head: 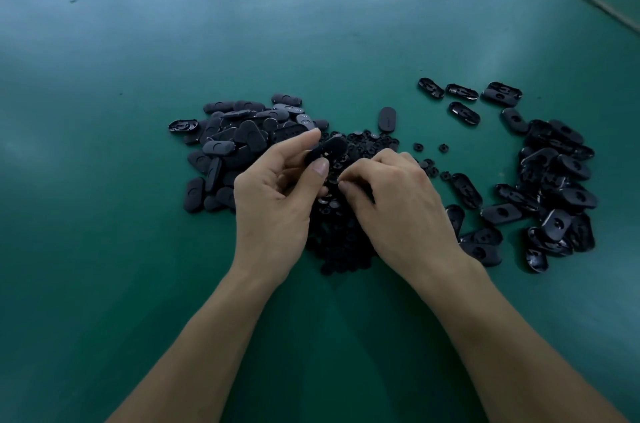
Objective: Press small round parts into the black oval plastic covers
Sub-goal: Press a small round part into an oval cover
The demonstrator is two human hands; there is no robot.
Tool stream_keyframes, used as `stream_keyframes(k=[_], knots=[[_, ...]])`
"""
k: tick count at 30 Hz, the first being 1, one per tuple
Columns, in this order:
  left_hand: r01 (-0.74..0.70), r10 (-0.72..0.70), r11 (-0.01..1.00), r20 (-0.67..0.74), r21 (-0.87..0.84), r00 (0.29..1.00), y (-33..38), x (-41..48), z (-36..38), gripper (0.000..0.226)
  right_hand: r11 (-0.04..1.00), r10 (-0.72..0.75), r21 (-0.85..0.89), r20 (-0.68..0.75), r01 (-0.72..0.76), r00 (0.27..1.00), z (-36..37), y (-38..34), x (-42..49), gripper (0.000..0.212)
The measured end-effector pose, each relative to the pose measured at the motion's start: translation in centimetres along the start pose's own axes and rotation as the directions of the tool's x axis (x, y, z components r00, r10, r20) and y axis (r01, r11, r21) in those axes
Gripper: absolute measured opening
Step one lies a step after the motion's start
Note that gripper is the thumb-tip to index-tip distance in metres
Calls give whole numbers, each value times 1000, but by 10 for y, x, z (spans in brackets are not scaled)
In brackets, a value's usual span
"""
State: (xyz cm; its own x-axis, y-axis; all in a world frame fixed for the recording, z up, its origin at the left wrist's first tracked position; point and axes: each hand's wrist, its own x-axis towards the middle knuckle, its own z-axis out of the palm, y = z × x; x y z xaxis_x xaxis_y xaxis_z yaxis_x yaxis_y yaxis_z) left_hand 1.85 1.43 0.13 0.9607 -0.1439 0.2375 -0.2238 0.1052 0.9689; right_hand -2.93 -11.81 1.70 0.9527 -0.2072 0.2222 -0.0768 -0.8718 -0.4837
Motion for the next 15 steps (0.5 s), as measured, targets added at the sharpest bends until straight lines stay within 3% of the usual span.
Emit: stream_keyframes(k=[15], knots=[[17, -17, 1000, -2, 14, 1000, 0, -1, -2, 26, 999, 14, 30, -91, -11, 996, 2, 3, 1, 21]])
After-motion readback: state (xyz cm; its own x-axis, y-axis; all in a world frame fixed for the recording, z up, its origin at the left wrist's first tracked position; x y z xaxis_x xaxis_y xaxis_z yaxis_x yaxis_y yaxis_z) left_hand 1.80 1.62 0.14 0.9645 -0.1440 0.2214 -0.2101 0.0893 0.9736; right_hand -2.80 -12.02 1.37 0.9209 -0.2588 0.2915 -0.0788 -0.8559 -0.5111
